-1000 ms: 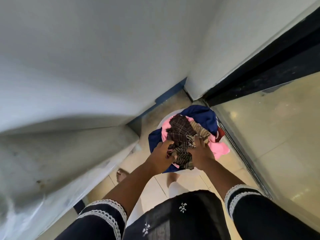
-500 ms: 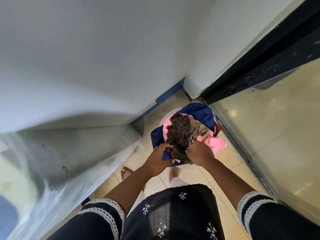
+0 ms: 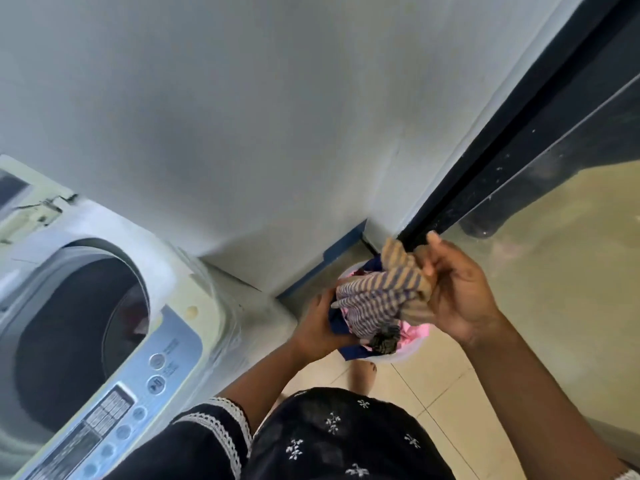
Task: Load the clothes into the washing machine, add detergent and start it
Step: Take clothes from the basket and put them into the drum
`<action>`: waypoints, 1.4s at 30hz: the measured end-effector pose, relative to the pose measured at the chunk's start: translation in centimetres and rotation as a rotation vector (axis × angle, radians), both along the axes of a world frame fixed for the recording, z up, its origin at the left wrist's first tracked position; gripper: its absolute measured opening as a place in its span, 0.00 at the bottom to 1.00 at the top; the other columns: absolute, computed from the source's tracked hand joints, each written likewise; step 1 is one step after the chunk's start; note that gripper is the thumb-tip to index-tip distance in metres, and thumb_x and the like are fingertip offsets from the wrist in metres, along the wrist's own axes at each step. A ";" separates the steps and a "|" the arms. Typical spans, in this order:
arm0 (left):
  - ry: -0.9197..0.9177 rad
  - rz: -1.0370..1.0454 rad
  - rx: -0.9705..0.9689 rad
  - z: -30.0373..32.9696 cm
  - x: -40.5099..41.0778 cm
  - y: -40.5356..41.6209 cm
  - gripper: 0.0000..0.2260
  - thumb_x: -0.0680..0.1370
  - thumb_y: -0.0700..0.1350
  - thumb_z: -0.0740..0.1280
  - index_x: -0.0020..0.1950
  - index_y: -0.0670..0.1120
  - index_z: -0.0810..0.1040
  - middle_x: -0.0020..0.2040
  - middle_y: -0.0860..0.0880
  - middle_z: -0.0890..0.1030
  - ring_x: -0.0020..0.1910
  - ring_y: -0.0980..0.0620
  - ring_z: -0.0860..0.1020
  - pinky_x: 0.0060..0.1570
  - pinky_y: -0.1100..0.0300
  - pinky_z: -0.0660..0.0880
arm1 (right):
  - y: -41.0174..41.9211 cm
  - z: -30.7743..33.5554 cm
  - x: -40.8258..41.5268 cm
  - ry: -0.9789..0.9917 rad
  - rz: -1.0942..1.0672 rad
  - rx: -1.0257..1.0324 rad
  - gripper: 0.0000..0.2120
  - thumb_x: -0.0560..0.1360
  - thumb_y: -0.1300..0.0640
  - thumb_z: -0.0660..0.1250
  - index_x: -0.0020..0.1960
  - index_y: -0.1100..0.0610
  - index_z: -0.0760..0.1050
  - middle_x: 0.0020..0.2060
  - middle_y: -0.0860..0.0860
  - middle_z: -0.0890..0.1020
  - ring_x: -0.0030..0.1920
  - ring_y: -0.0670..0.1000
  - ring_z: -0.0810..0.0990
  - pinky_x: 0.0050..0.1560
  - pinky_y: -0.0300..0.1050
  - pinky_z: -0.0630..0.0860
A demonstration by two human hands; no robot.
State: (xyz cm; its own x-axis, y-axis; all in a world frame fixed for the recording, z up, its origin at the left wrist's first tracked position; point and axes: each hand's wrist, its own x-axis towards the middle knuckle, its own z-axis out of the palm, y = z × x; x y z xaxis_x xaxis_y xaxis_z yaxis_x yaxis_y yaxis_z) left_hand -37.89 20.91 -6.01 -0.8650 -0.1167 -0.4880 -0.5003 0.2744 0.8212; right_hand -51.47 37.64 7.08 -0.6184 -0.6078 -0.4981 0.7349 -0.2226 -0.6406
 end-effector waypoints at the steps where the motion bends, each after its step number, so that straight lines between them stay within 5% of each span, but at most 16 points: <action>1: 0.033 0.023 0.019 0.7 0.3 -0.1 0.39 0.68 0.48 0.79 0.72 0.59 0.61 0.67 0.60 0.66 0.63 0.66 0.66 0.62 0.69 0.69 | 0.0 0.8 0.1 0.016 -0.028 -0.046 0.20 0.74 0.45 0.69 0.30 0.56 0.70 0.31 0.57 0.77 0.34 0.54 0.76 0.40 0.46 0.72; 5: 0.126 0.209 -0.007 3.3 0.9 -0.3 0.13 0.78 0.44 0.68 0.61 0.54 0.75 0.59 0.53 0.79 0.58 0.56 0.77 0.56 0.60 0.75 | 0.0 1.7 0.5 0.196 -0.086 0.181 0.15 0.76 0.50 0.69 0.35 0.57 0.72 0.31 0.55 0.76 0.31 0.52 0.74 0.34 0.41 0.71; 7: 0.195 0.305 0.035 4.9 1.5 -0.7 0.10 0.78 0.39 0.66 0.56 0.52 0.76 0.51 0.55 0.81 0.50 0.62 0.79 0.48 0.68 0.73 | 0.4 0.3 0.9 0.475 0.000 0.565 0.11 0.78 0.58 0.68 0.37 0.55 0.76 0.32 0.51 0.81 0.34 0.50 0.78 0.37 0.42 0.75; 9: 0.245 0.357 0.091 6.2 2.2 -1.4 0.11 0.78 0.34 0.66 0.55 0.47 0.76 0.47 0.54 0.81 0.47 0.62 0.79 0.46 0.68 0.74 | 1.0 -1.2 1.5 0.747 0.242 0.978 0.02 0.76 0.57 0.70 0.45 0.52 0.78 0.46 0.52 0.81 0.45 0.52 0.79 0.46 0.45 0.74; 11: 0.292 0.387 0.139 7.5 2.9 -2.0 0.11 0.77 0.32 0.64 0.55 0.44 0.76 0.47 0.51 0.81 0.48 0.57 0.79 0.47 0.62 0.77 | 1.0 -2.4 2.6 0.928 0.433 1.115 0.19 0.72 0.56 0.75 0.60 0.49 0.74 0.58 0.52 0.73 0.56 0.52 0.75 0.54 0.43 0.70; 15: 0.329 0.412 0.203 9.1 4.0 -2.9 0.14 0.75 0.31 0.61 0.55 0.45 0.76 0.49 0.48 0.81 0.51 0.50 0.80 0.50 0.57 0.78 | -2.5 -2.6 6.6 1.027 0.650 0.828 0.43 0.65 0.53 0.81 0.73 0.42 0.62 0.67 0.44 0.62 0.65 0.46 0.64 0.67 0.44 0.65; 18: 0.369 0.400 0.226 10.4 5.0 -3.6 0.16 0.73 0.33 0.62 0.59 0.46 0.74 0.52 0.48 0.80 0.52 0.54 0.79 0.50 0.60 0.77 | -5.6 -3.2 9.0 0.915 0.551 0.644 0.28 0.71 0.59 0.75 0.64 0.38 0.69 0.63 0.42 0.73 0.64 0.47 0.74 0.64 0.45 0.73; 20: 0.359 0.384 0.264 10.7 6.0 -4.3 0.19 0.73 0.38 0.64 0.64 0.49 0.71 0.59 0.52 0.77 0.58 0.58 0.77 0.54 0.64 0.75 | -6.9 -2.7 9.6 0.758 0.415 0.600 0.21 0.74 0.64 0.69 0.57 0.40 0.75 0.53 0.44 0.83 0.57 0.50 0.81 0.53 0.43 0.80; 23: 0.279 0.350 0.286 10.7 8.3 -6.3 0.29 0.73 0.49 0.71 0.72 0.57 0.64 0.69 0.61 0.68 0.64 0.69 0.69 0.56 0.76 0.69 | -8.8 -1.4 10.3 0.372 0.263 0.399 0.17 0.77 0.66 0.67 0.62 0.51 0.77 0.54 0.53 0.85 0.54 0.53 0.84 0.48 0.46 0.82; 26: 0.189 0.296 0.297 10.6 10.5 -7.9 0.30 0.73 0.43 0.75 0.70 0.56 0.65 0.63 0.57 0.75 0.59 0.61 0.77 0.56 0.64 0.76 | -9.9 -0.3 10.6 0.076 0.200 0.027 0.15 0.76 0.64 0.62 0.62 0.63 0.76 0.56 0.61 0.83 0.54 0.58 0.84 0.51 0.54 0.82; 29: 0.204 0.403 0.088 11.0 11.6 -9.1 0.14 0.75 0.34 0.66 0.55 0.50 0.75 0.47 0.50 0.81 0.47 0.54 0.78 0.48 0.52 0.77 | -10.8 -0.5 11.2 0.125 0.216 0.109 0.13 0.77 0.65 0.62 0.60 0.63 0.75 0.56 0.62 0.81 0.50 0.56 0.82 0.47 0.48 0.82; 32: 0.253 0.702 0.286 12.3 12.7 -10.4 0.16 0.79 0.31 0.57 0.57 0.47 0.76 0.51 0.47 0.83 0.50 0.50 0.81 0.44 0.56 0.80 | -11.6 -0.7 12.0 0.404 0.435 0.447 0.16 0.76 0.73 0.65 0.63 0.65 0.73 0.60 0.66 0.78 0.50 0.59 0.80 0.48 0.45 0.79; 34: 0.293 0.816 0.459 12.8 13.4 -11.3 0.16 0.82 0.35 0.56 0.61 0.51 0.76 0.55 0.49 0.84 0.54 0.49 0.82 0.48 0.55 0.80 | -12.1 -0.2 12.3 0.462 0.632 0.356 0.31 0.67 0.72 0.75 0.68 0.60 0.70 0.60 0.57 0.81 0.58 0.56 0.81 0.57 0.45 0.79; 38: 0.349 0.964 0.608 12.7 15.8 -13.6 0.12 0.84 0.40 0.56 0.63 0.50 0.75 0.53 0.47 0.84 0.49 0.50 0.83 0.46 0.54 0.81 | -14.7 0.8 14.3 0.144 0.718 -0.049 0.51 0.53 0.53 0.86 0.71 0.54 0.66 0.64 0.51 0.80 0.65 0.53 0.78 0.61 0.48 0.78; 40: 0.340 1.019 0.609 12.3 16.7 -14.5 0.11 0.84 0.41 0.55 0.61 0.47 0.74 0.46 0.47 0.83 0.39 0.55 0.82 0.35 0.62 0.79 | -16.9 0.5 15.7 0.003 0.723 -0.102 0.49 0.60 0.47 0.84 0.74 0.58 0.64 0.68 0.57 0.76 0.68 0.60 0.75 0.65 0.63 0.74; 42: 0.319 1.059 0.590 12.1 17.7 -15.6 0.08 0.84 0.42 0.58 0.57 0.48 0.76 0.46 0.51 0.83 0.40 0.58 0.82 0.36 0.64 0.79 | -19.6 0.5 17.5 -0.064 0.753 -0.084 0.37 0.70 0.51 0.77 0.74 0.58 0.65 0.69 0.60 0.75 0.67 0.63 0.75 0.62 0.72 0.72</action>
